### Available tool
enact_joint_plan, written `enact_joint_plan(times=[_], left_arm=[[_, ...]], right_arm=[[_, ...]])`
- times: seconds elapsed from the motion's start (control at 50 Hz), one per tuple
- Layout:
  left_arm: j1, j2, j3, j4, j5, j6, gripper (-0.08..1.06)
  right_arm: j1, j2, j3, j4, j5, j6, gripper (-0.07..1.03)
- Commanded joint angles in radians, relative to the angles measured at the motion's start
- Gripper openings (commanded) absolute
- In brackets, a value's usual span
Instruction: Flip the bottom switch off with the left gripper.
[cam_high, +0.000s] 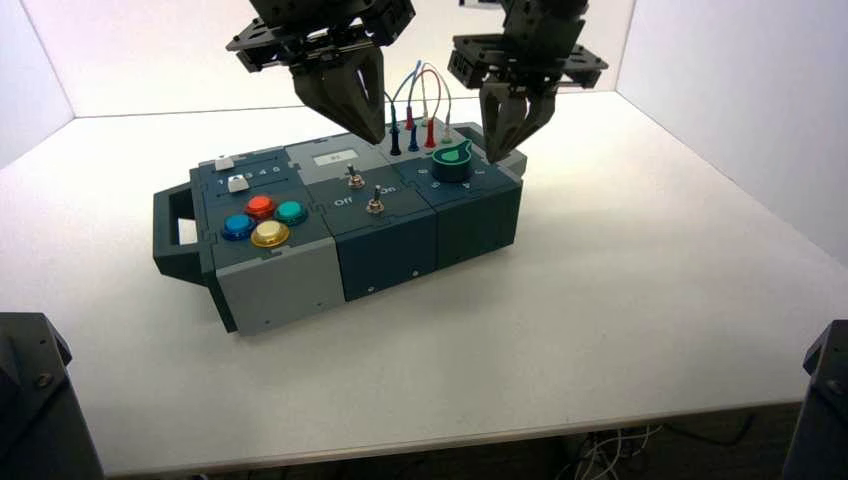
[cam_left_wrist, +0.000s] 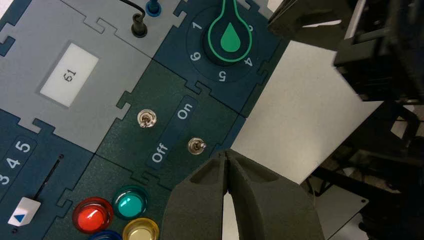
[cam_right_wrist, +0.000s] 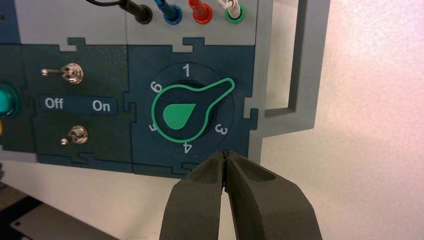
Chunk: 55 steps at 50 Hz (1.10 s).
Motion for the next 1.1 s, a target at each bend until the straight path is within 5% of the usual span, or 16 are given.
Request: enact_joint_plan(times=[0.02, 1.1], left_arm=[[-0.003, -0.025, -0.026, -0.002, -0.005, -0.003, -0.03], [-0.020, 0.126, -0.060, 0.020, -0.006, 0.023, -0.03]], right_arm=[[0.002, -0.002, -0.026, 0.000, -0.006, 0.000, -0.02], [0.000, 0.071, -0.044, 0.000, 0.003, 0.000, -0.02]])
